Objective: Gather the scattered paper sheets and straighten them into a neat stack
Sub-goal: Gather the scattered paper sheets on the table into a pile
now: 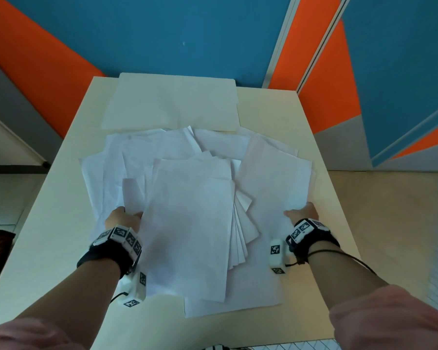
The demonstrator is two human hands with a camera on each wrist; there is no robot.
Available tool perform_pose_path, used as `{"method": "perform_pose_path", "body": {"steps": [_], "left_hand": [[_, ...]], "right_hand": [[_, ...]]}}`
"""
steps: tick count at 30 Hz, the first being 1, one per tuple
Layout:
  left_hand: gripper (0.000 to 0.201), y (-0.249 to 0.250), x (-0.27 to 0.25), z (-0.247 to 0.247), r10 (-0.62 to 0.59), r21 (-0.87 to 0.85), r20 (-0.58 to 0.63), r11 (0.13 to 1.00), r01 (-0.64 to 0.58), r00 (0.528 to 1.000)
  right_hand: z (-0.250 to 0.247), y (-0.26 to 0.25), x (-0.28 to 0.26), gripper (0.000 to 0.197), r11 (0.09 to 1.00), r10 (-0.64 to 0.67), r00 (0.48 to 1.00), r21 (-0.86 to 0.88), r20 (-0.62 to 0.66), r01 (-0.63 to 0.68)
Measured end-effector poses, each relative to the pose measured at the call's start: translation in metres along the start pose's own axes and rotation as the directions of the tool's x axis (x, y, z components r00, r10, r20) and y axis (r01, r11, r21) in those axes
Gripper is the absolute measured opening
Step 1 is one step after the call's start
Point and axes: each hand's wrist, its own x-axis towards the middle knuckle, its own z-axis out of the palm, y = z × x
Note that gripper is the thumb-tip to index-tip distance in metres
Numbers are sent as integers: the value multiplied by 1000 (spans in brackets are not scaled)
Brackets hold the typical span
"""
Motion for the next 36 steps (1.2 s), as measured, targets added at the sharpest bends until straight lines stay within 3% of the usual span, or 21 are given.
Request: {"method": "perform_pose_path", "body": {"steps": [4, 9, 13, 17, 22, 25, 28, 31, 33, 36], "left_hand": [[33, 0, 0, 2, 3, -10, -15, 1000, -3, 1000], [21, -5, 3, 4, -6, -58, -98, 998, 1, 995], [21, -3, 6, 8, 16, -95, -140, 995, -30, 990], [23, 0, 6, 9, 18, -93, -136, 995, -30, 991], [17, 3, 1, 9, 21, -113, -126, 993, -35, 992], [17, 5, 1, 11, 42, -91, -80, 995, -49, 996], [32, 8, 2, 10, -1, -149, -95, 989, -13, 996], [38, 6, 2, 2, -70, -193, -181, 981, 34, 981], [40, 8, 1, 0, -62, -142, -151, 989, 40, 987], [39, 18, -3, 8, 69, -59, -61, 996, -73, 996]], "right_hand": [[9, -5, -7, 51, 971, -85, 995, -228, -56, 70], [7, -4, -7, 34, 995, -91, 989, -41, -116, 87], [14, -7, -18, 29, 966, -234, 971, 124, 58, 225], [16, -9, -28, 28, 961, -275, 938, 84, 213, 263], [12, -17, -34, 30, 944, -324, 910, 154, 259, 292], [31, -27, -42, 24, 940, -334, 862, 72, 381, 333], [47, -29, -37, 26, 920, -384, 896, 9, 224, 392], [43, -27, -25, 36, 936, -311, 950, -164, 30, 311], [45, -25, -22, 35, 908, -313, 948, -271, 63, 318], [57, -29, -28, 41, 851, -417, 890, -264, 185, 453]]}}
